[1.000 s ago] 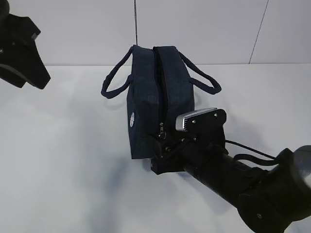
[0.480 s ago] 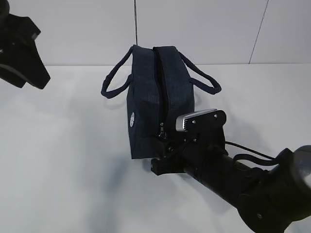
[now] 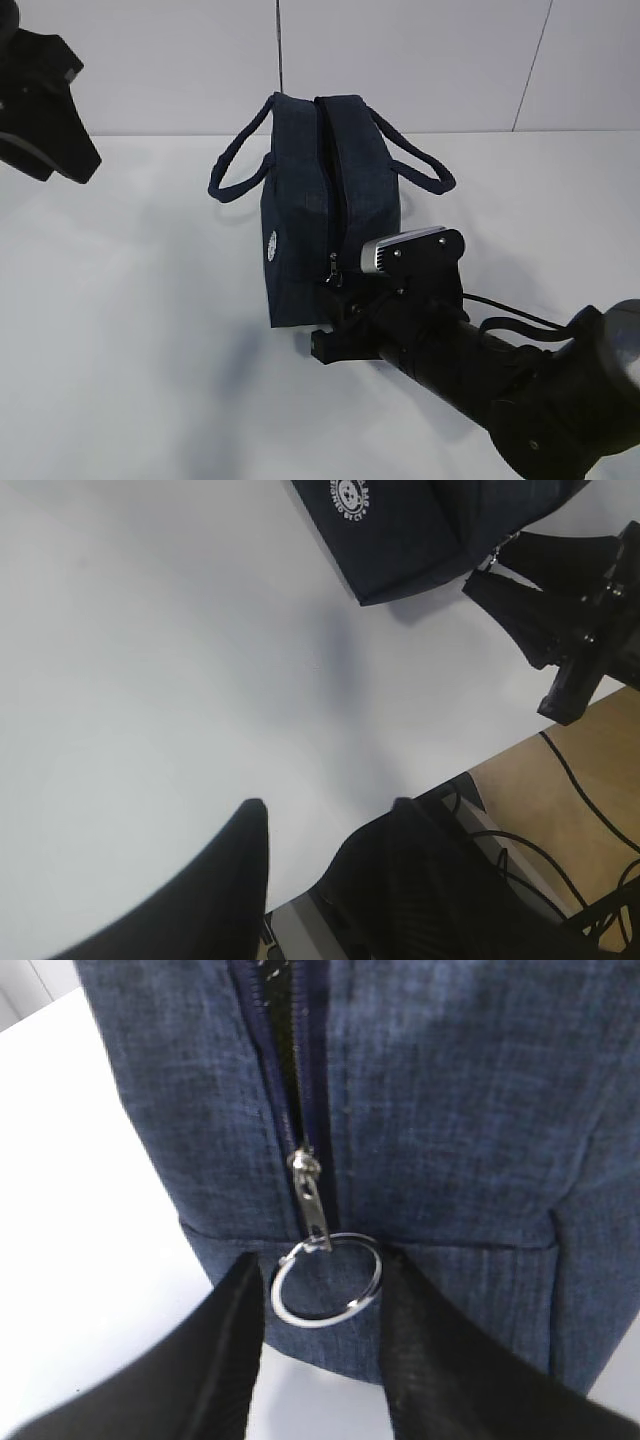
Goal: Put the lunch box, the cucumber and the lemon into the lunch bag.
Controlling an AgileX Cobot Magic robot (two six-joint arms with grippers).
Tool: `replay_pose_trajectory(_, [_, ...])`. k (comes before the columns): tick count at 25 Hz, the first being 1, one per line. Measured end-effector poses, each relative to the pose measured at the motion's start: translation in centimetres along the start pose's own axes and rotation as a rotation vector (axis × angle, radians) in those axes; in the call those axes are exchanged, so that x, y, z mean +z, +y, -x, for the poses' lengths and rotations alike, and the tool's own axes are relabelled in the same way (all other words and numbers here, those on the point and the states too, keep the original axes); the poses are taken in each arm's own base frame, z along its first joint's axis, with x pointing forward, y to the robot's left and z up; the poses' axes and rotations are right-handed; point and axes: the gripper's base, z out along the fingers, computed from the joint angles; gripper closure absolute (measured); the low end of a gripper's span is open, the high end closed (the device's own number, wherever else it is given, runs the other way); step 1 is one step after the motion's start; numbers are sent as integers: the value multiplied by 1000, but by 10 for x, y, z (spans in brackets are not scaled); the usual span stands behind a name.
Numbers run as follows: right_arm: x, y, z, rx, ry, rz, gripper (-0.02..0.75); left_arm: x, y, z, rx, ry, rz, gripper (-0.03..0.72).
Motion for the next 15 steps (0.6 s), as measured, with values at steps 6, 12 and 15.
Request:
replay_pose_trajectory(6, [0, 0, 0, 3, 0, -2, 461, 0, 0, 0, 1, 0, 2, 421])
replay_pose_trajectory(12, [0, 0, 0, 5, -1, -5, 463, 0, 0, 0, 1, 0, 3, 421])
replay_pose_trajectory(15, [0, -1, 0, 6, -1, -6, 462, 0, 0, 0, 1, 0, 3, 421])
